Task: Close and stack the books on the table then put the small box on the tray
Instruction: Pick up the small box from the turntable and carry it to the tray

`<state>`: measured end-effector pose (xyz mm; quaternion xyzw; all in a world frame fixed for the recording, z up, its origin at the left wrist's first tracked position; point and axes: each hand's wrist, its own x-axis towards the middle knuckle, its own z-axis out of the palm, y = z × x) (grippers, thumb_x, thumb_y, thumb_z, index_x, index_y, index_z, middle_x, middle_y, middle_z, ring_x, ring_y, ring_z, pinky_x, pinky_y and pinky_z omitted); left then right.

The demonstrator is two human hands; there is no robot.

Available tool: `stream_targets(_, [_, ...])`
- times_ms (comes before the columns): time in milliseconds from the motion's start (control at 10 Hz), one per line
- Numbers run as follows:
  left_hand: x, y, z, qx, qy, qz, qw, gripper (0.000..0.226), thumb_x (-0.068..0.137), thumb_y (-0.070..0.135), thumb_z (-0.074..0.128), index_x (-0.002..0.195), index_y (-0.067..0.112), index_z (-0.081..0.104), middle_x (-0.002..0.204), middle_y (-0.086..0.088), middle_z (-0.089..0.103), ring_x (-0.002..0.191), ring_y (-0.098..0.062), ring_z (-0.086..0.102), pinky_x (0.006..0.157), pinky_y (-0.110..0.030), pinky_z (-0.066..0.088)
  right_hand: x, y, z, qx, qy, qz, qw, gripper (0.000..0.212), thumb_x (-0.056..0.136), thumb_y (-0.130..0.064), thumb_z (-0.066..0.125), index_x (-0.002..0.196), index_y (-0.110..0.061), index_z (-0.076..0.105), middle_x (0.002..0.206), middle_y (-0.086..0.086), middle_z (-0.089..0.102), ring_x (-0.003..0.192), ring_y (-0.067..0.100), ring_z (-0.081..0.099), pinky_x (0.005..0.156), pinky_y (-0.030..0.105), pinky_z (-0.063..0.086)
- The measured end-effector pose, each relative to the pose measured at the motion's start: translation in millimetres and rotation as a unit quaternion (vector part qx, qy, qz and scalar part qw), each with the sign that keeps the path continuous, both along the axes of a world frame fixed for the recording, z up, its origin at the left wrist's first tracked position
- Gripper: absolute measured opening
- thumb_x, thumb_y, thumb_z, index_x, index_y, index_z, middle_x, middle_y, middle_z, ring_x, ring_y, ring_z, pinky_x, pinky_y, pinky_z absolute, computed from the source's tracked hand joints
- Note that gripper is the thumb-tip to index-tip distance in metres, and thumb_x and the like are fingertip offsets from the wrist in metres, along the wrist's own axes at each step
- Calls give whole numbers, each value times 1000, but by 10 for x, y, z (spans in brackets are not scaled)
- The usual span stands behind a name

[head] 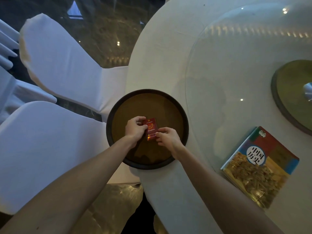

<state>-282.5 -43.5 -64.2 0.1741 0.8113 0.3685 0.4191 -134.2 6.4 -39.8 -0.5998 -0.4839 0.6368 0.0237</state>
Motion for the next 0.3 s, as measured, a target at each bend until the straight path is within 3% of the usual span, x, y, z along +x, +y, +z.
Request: stream_targets(300, [-24, 10, -29, -19, 37, -82, 996, 51, 93, 22, 71, 141, 23, 54, 133, -5, 61, 114, -20, 62, 72, -21, 52, 41, 44, 69, 8, -14, 49, 999, 40, 100, -27, 64, 137, -12, 62, 116, 3, 70, 106, 15, 68, 93, 34, 60])
